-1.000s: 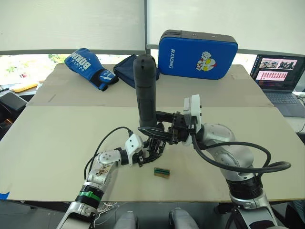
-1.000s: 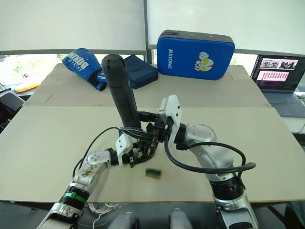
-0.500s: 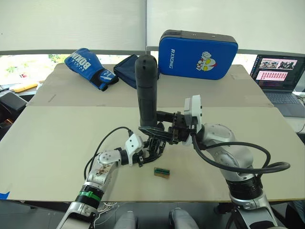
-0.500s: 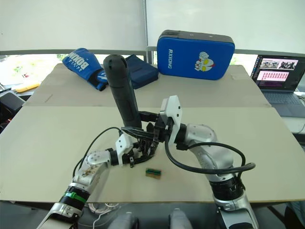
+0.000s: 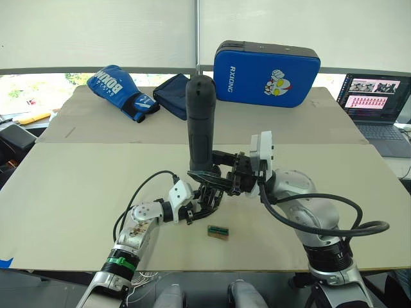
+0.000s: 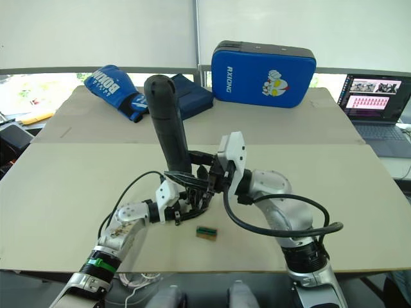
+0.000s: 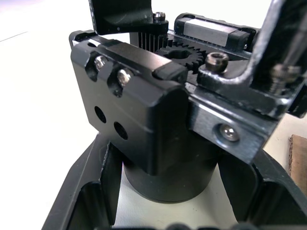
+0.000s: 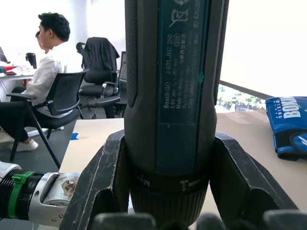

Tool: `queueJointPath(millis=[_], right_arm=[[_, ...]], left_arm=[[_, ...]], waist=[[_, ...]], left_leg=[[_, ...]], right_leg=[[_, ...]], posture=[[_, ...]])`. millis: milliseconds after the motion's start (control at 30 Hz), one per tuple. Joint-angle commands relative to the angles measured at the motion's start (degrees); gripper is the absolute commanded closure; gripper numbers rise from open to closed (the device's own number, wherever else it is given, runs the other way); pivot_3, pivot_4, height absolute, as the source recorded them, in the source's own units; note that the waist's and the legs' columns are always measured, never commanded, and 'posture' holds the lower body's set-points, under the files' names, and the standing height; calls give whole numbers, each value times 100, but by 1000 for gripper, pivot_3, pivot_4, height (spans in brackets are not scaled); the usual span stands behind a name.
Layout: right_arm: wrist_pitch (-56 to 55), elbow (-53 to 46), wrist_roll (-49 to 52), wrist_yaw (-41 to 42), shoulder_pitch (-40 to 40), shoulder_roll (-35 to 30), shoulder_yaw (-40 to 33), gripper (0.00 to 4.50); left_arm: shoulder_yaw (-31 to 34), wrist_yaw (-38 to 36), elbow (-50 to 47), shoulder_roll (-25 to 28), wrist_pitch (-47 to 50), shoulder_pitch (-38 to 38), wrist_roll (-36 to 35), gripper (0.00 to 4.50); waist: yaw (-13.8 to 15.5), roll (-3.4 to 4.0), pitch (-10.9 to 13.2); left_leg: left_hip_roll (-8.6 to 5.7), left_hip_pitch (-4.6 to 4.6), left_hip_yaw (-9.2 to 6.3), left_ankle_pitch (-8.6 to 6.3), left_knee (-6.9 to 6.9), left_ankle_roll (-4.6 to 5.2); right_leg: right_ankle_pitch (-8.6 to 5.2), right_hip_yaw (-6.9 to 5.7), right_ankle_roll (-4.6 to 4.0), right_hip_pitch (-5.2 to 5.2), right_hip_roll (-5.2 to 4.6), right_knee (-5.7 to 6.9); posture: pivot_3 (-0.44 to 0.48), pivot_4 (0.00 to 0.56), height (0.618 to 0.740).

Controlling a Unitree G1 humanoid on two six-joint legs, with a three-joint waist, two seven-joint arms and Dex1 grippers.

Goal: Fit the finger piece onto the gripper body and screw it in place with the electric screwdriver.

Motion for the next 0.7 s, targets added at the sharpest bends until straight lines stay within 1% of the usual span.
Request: queueJointPath(millis=[33,400,700], right_arm=[[17,35,-205,-74,15,-67,117,2595],[593,19,-279,-372,97,-245,412,2595],[549,114,-398,-554,118,-271,512,2595]], left_arm=[[-207,-74,143,-11,98,115,103,2183],[-200,-68,169,-10,90,119,96,2183],[-195,-84,194,7,98,103,94,2183]], waist=[[0,1,-3],[-2,2,-24],[-3,2,-31]], left_leg=[[0,1,0,0,0,0],[0,13,0,0,-4,0],[0,17,1,0,-4,0]], right_leg=[[0,0,0,0,0,0],[-1,0,0,11,0,-2],[-1,0,0,14,1,-3]], posture=[[0,150,740],[0,150,740],[0,150,740]])
